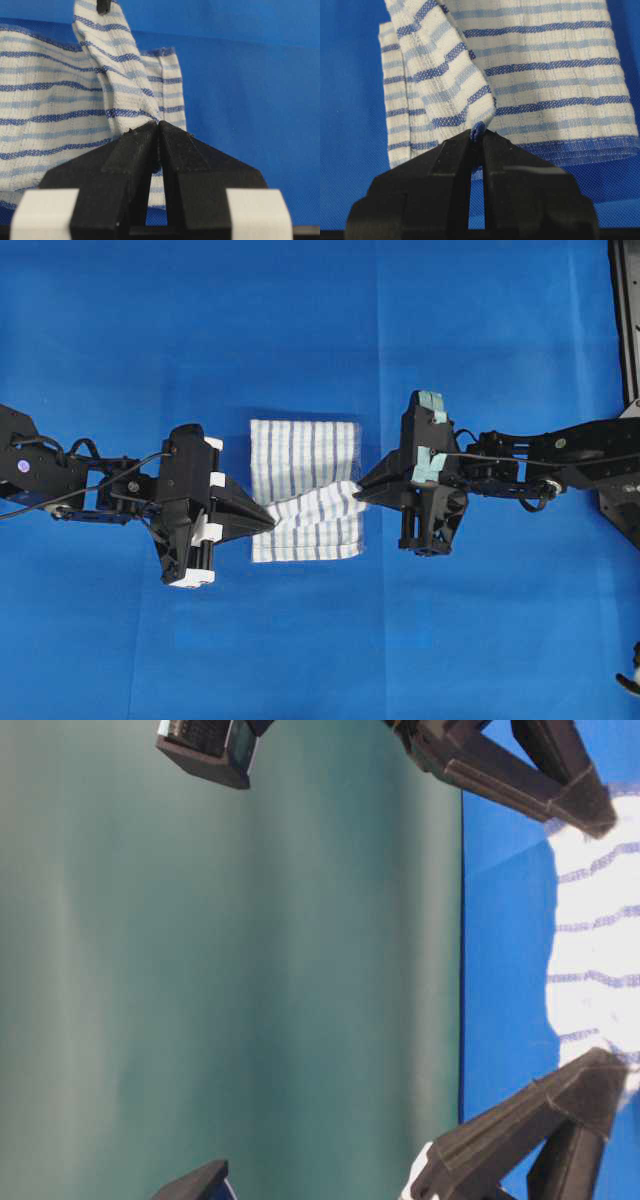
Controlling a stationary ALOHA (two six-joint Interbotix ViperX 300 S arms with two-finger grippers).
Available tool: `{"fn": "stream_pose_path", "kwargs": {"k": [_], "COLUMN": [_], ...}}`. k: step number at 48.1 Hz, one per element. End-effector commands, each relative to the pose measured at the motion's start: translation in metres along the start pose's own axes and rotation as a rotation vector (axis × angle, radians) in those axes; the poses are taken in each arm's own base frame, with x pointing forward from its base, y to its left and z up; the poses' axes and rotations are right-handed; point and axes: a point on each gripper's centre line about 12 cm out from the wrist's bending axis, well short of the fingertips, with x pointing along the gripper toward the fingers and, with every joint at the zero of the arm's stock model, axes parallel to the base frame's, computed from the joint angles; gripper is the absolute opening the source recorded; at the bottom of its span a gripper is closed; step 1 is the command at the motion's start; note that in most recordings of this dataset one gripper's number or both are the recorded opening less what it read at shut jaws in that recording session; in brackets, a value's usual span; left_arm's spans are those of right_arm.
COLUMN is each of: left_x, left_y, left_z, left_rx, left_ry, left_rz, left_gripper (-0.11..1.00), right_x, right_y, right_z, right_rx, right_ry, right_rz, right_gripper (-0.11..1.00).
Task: Fold the blue towel.
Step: 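Pull the top corners down toward the bottom end, folding the strip, then open both grippers and pull them outward away from the towel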
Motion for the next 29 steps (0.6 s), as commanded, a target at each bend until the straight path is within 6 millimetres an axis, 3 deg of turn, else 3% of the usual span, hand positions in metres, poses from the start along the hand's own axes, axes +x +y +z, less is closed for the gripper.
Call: {"fn": "stream_pose_path", "kwargs": {"k": [1, 18, 22, 25, 29], "left_x": [-0.0005, -0.0003, 0.0008, 0.0006, -0.0011], "left_y": [-0.0055, -0.0005, 0.0011, 0.0013, 0.0021], "left_z": [0.0094, 0.0053, 0.0031, 0.0025, 0.0022], "left_rx": [-0.002, -0.005, -0.006, -0.007, 0.001], "left_ry": [-0.028, -0.017, -0.010, -0.008, -0.008], "left_rz": [-0.014, -0.001, 0.003, 0.004, 0.005], "left_gripper": [0.03, 0.03, 0.03, 0.06, 0.23], "right_x": [-0.0016, -0.0004, 0.0008, 0.0009, 0.0013], "right_y": [0.0038, 0.0045, 0.0049, 0.0054, 0.0055], "right_z": [0.0090, 0.0094, 0.0100, 0.0112, 0.0114], "right_rx": [0.002, -0.019, -0.017, -0.017, -0.017], "right_ry": [-0.025, -0.024, -0.024, -0.027, -0.027], "right_rz": [0.011, 0.013, 0.013, 0.014, 0.014], "right_gripper": [0.05, 0.09, 0.23, 0.41, 0.65]}}
